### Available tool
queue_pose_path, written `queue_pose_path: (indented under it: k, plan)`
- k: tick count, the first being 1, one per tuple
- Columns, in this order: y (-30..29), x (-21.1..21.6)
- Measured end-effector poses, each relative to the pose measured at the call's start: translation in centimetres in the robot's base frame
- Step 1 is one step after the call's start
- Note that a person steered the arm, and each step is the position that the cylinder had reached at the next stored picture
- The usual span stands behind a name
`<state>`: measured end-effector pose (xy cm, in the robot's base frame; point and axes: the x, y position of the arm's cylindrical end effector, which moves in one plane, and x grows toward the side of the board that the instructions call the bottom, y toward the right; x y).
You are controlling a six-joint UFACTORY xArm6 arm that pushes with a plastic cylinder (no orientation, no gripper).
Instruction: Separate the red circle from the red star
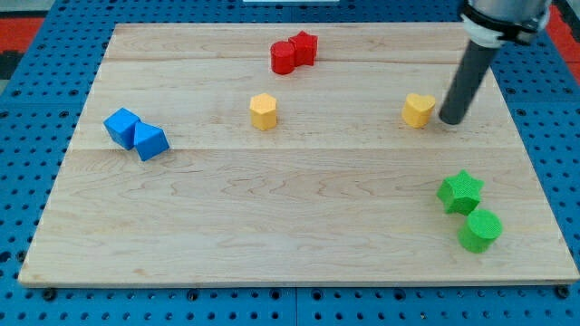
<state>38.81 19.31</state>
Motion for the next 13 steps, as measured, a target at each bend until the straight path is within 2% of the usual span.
queue_pose_path:
  k: [1, 2, 3, 4, 5, 6, 7, 8, 9, 10, 11, 13]
  plan:
    - [-9.1, -0.7]
    - [-9.5, -1.5]
    - [-1.6, -6.8]
    - [-3.9, -13.9]
    - [-8.9, -17.6]
    - [-13.0, -15.8]
    - [-15.7, -12.2]
    - [-15.7, -11.9]
    - [-16.0, -17.0]
    - [-19.9, -16.3]
    - [-19.9, -10.8]
    - [-21.9, -7.8]
